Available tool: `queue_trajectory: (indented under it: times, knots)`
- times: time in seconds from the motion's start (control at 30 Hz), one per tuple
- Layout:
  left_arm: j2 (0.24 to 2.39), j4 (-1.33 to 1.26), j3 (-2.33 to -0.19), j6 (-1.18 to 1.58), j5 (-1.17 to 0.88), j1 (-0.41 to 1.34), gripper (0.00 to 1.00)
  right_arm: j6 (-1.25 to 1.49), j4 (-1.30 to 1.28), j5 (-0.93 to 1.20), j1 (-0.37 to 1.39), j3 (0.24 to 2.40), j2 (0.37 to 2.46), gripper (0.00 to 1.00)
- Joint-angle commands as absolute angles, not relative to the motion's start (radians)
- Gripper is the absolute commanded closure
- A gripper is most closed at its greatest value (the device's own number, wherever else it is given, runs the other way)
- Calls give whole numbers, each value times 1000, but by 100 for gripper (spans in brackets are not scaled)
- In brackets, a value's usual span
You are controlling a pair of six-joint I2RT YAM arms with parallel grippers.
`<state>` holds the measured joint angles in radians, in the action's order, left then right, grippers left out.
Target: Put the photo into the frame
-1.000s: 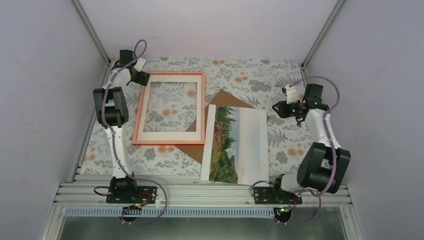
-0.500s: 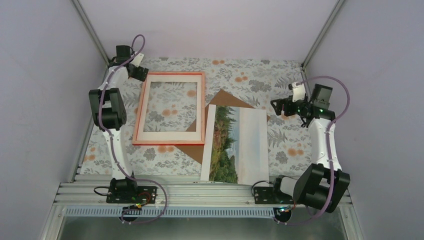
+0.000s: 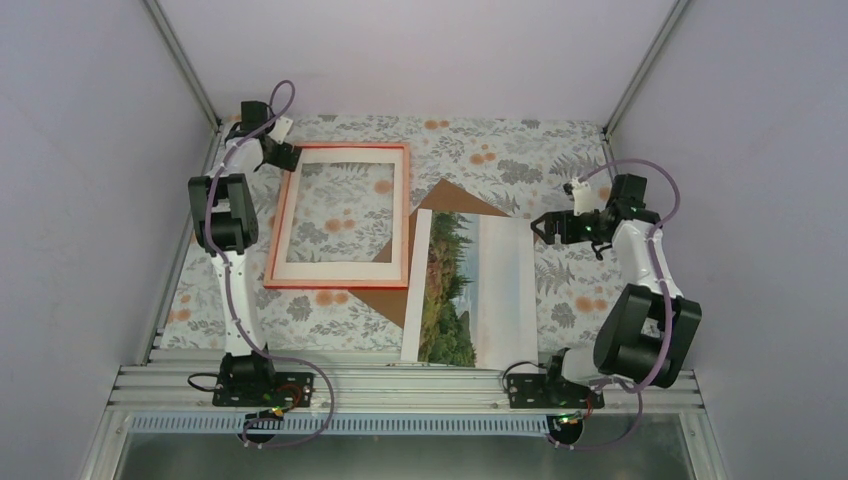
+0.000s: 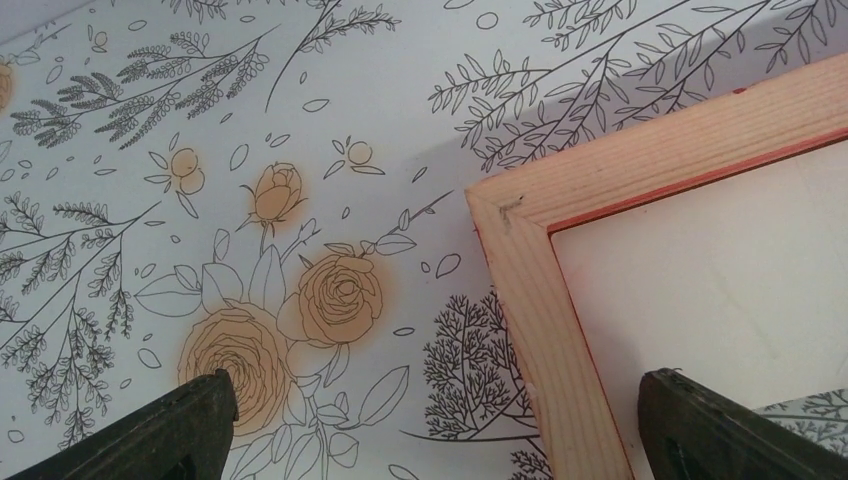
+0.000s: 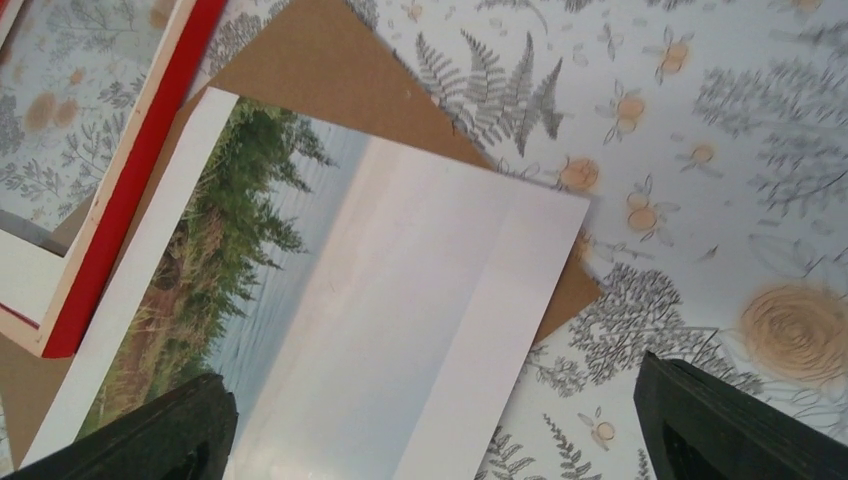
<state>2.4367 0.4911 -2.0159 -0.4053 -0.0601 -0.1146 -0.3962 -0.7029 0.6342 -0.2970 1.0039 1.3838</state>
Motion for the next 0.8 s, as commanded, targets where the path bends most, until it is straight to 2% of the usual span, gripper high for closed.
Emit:
queue_trajectory:
  times: [0.0, 0.17, 0.4, 0.5, 0.6, 0.77]
  knots:
    - [2429, 521, -2054, -385, -84, -110, 0, -398, -745, 636, -312, 1035, 1447, 3]
    - [2246, 449, -1976, -437, -161, -85, 0, -398, -781, 658, -336, 1061, 1540, 11]
    - [1876, 318, -1536, -687, -376, 9, 0, -495, -921, 681, -375, 1130, 1794, 28]
    - [1716, 349, -1310, -844, -501, 106, 0, -522, -957, 691, -375, 1146, 1842, 31]
    - [1556, 318, -1066, -963, -490, 264, 0, -543, -974, 706, -374, 1151, 1881, 32]
    - [1422, 288, -859, -976, -494, 468, 2, -571, -1020, 735, -374, 1161, 1980, 36]
